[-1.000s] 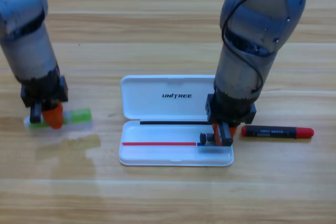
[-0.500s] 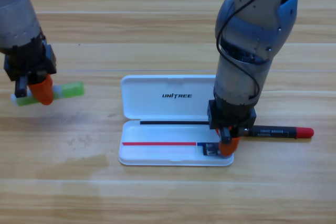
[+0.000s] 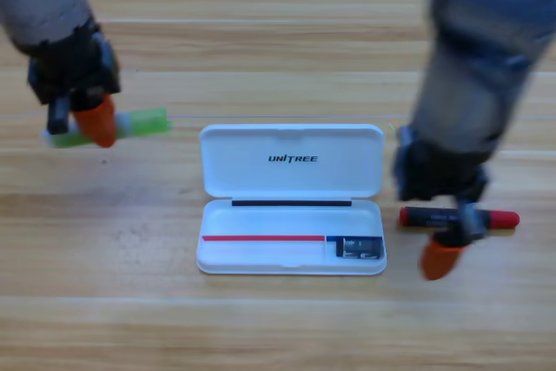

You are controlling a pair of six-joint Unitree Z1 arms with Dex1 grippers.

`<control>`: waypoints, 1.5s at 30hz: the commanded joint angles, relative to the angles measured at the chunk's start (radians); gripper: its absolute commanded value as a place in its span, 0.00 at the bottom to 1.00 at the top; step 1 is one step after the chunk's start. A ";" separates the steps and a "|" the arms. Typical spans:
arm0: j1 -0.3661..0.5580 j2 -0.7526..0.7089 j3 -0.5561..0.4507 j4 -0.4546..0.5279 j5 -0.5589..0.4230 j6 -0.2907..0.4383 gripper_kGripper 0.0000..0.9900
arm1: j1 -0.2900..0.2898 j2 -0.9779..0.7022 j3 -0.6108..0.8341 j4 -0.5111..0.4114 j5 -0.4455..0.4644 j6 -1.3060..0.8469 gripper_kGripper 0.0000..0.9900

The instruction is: Clean up eraser and pencils

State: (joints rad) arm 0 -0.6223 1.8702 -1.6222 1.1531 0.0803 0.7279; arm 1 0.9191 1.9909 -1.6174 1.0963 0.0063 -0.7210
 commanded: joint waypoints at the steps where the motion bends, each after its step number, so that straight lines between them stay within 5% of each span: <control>1: -0.209 0.072 -0.085 0.043 -0.031 -0.042 0.00 | -0.088 -0.150 0.108 0.014 0.006 0.002 1.00; 13: -0.327 0.323 -0.169 0.020 -0.079 -0.096 0.00 | -0.241 0.049 0.110 -0.072 -0.020 -0.149 0.96; 30: -0.306 0.406 -0.208 -0.027 -0.070 -0.081 0.00 | -0.261 0.240 0.073 -0.165 -0.052 -0.195 0.81; 38: -0.274 0.403 -0.176 -0.050 -0.070 -0.065 0.00 | -0.272 0.261 0.065 -0.170 -0.034 -0.222 0.02; 45: -0.243 0.400 -0.142 -0.081 -0.070 -0.047 0.00 | -0.273 0.230 0.071 -0.170 -0.032 -0.221 0.00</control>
State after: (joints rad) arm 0 -0.9044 2.2223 -1.7977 1.0892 0.0112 0.6666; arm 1 0.6772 2.1837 -1.5631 0.9520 -0.0382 -0.9396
